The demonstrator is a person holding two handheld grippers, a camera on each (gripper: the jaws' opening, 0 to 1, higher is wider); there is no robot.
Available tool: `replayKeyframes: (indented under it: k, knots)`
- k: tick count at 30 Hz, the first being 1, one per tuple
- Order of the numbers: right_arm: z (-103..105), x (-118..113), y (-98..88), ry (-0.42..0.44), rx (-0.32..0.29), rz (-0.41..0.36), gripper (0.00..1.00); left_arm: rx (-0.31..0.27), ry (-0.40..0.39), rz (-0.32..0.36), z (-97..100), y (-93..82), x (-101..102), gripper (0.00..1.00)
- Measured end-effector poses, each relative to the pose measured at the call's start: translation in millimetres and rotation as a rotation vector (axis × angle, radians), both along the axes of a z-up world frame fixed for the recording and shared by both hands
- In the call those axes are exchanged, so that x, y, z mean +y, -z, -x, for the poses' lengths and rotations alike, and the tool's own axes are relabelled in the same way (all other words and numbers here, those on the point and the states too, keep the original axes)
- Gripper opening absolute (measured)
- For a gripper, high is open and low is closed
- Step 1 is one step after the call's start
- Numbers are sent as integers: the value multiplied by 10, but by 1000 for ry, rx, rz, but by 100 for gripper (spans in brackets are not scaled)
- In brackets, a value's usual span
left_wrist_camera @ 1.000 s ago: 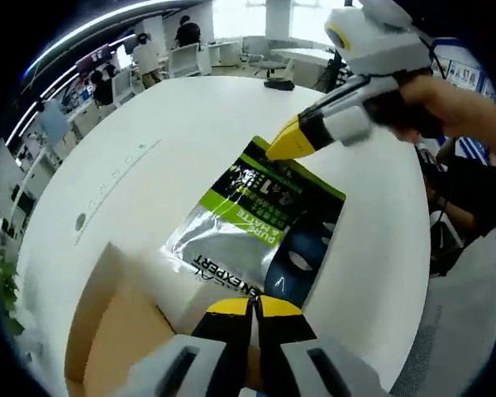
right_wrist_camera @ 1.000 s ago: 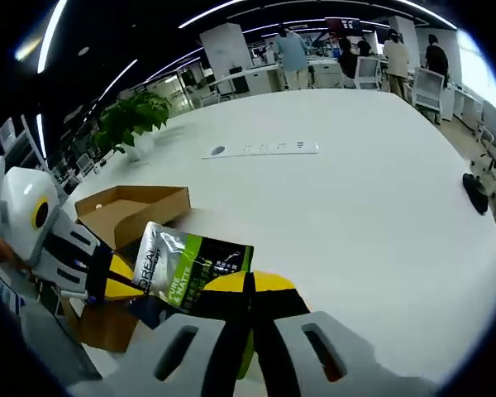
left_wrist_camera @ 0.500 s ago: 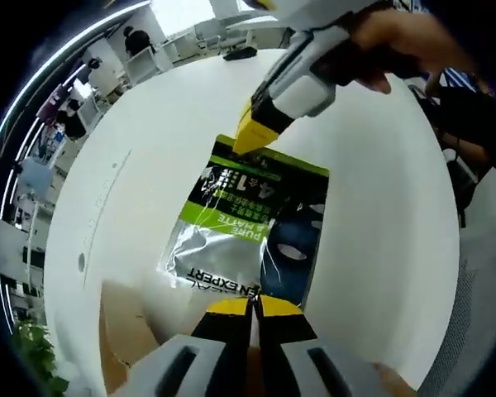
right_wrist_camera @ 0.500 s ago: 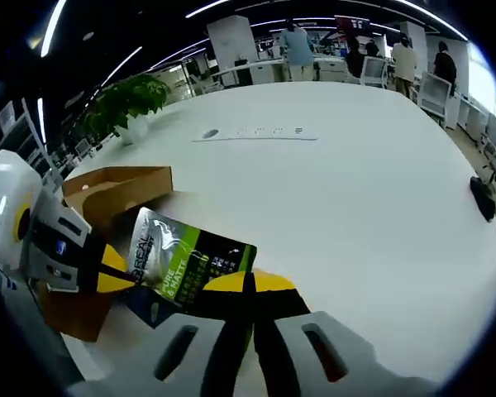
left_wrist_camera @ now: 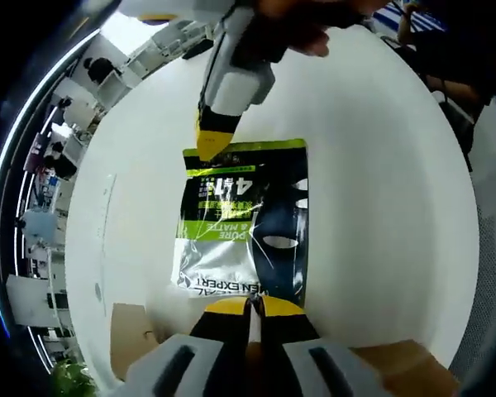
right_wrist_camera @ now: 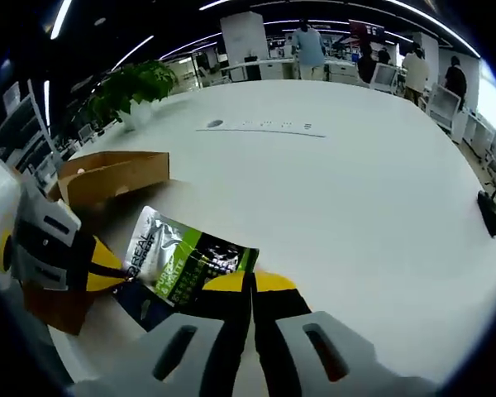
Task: Operate the shoe box by opening the lid, removing the specified soft item, and placing it in the target area until the item is outside and the box remains undamaged.
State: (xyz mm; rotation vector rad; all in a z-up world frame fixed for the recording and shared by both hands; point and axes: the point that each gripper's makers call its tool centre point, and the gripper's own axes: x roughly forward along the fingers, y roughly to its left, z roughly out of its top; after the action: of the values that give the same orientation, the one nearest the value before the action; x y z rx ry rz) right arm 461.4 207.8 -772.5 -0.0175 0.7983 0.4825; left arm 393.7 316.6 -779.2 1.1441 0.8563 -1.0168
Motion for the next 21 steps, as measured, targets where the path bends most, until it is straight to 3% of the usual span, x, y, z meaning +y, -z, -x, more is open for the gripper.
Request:
replayKeyframes:
  k: [5,8,21]
  knots:
    - [12,-36,2,18,-1,5,0,-38,19,-8,3,-107,38,4]
    - [11,-39,-9,19,-2,1,1,-64,25,26,2,-224,15,4]
    - [79,-67,-183,-21,-32,54,9,19,-175,342,207,-697,-153,13]
